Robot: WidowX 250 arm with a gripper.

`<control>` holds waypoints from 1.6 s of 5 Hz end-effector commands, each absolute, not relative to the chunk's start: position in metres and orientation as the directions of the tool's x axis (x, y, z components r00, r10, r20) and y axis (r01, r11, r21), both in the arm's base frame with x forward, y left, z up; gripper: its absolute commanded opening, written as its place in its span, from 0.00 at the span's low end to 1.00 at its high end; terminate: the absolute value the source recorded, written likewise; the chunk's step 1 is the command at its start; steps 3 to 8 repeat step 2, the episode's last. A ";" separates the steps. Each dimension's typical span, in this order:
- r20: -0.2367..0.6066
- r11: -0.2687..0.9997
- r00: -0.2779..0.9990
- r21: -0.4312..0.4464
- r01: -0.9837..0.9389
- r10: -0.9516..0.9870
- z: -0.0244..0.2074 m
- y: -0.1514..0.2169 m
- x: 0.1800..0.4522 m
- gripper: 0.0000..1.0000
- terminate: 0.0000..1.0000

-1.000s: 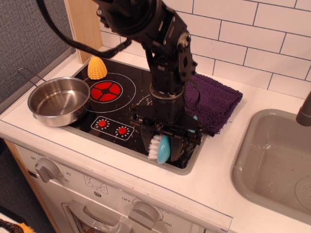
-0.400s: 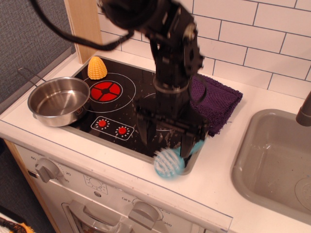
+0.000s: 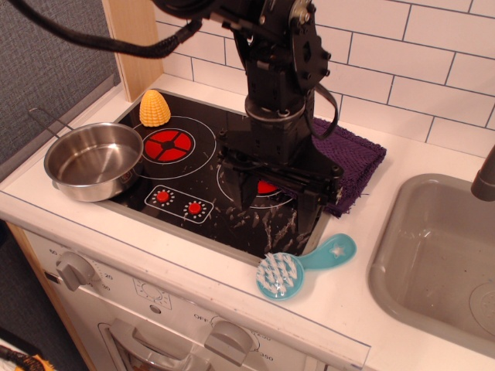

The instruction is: Place the brush down near the stove.

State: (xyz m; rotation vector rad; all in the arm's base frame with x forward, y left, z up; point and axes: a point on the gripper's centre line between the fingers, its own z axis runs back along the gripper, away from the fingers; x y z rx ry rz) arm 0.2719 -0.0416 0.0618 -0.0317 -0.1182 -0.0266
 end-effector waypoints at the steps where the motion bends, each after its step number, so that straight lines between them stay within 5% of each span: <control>1: 0.152 0.999 0.988 -0.026 0.025 -0.021 0.075 -0.041 0.274 1.00 0.00; 2: 0.152 0.999 0.988 -0.026 0.025 -0.021 0.075 -0.041 0.274 1.00 1.00; 8: 0.152 0.999 0.988 -0.026 0.025 -0.021 0.075 -0.041 0.274 1.00 1.00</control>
